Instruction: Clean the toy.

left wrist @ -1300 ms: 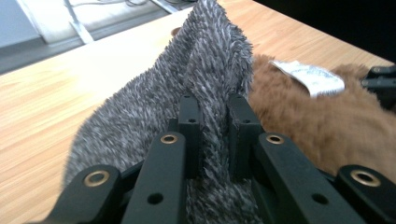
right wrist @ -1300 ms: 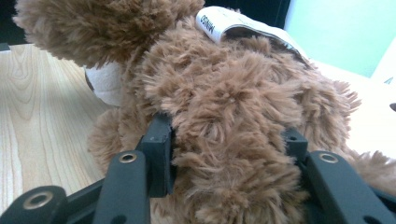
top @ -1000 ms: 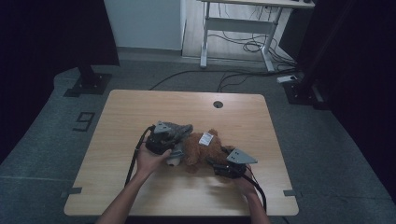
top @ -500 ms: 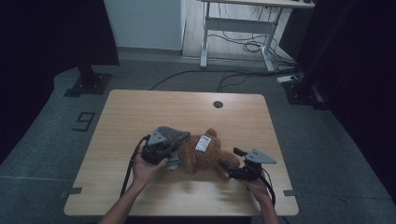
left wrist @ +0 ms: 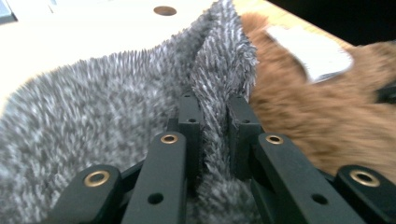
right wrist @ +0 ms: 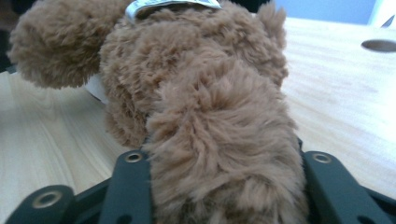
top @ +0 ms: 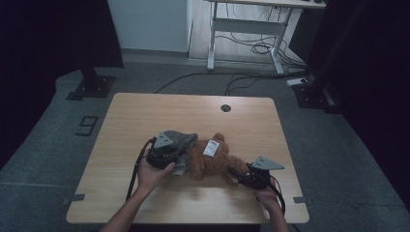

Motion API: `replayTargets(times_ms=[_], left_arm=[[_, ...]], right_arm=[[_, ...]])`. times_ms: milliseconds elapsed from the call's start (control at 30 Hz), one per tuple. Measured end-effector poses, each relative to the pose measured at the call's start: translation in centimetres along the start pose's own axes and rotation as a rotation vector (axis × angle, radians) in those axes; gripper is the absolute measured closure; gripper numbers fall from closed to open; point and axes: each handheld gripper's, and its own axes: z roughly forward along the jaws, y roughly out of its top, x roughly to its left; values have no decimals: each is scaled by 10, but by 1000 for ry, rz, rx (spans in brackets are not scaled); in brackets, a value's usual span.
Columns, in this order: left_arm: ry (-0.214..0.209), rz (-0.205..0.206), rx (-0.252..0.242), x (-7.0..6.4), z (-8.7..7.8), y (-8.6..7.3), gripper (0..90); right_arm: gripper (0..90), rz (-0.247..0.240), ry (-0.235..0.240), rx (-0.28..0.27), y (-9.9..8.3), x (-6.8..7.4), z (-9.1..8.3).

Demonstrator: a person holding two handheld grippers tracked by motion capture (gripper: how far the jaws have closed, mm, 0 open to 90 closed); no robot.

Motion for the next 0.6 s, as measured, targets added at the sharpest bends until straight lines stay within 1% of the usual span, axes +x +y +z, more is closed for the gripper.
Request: replayTargets(times_ms=[67, 133, 200, 267, 367, 400, 433, 533, 567, 600], left_arm=[[-21, 22, -6, -9, -2, 11, 780], [-45, 51, -16, -21, -4, 23, 780], [-72, 85, -27, -37, -2, 35, 778], [-107, 118, -20, -54, 3, 45, 776], [-154, 174, 18, -81, 20, 53, 772], [-174, 196, 44, -91, 30, 54, 770], [-188, 206, 62, -98, 38, 54, 768], [-229, 222, 105, -110, 60, 52, 767], [-242, 221, 115, -114, 69, 50, 768], [-243, 218, 121, -115, 73, 48, 769]], right_arm=[[580, -20, -16, -7, 1, 1, -1], [584, -35, -26, -12, 2, 2, 0], [585, -50, -25, -9, 3, 3, 0], [586, -57, -25, -13, 3, 4, 0], [585, -61, -24, -12, 3, 4, 0], [585, -64, -23, -10, 3, 4, -1], [585, -66, -22, -8, 4, 4, -1], [584, -67, -23, -10, 4, 4, 0], [584, -67, -22, -11, 4, 4, 0], [584, -65, -21, -15, 4, 4, 1]])
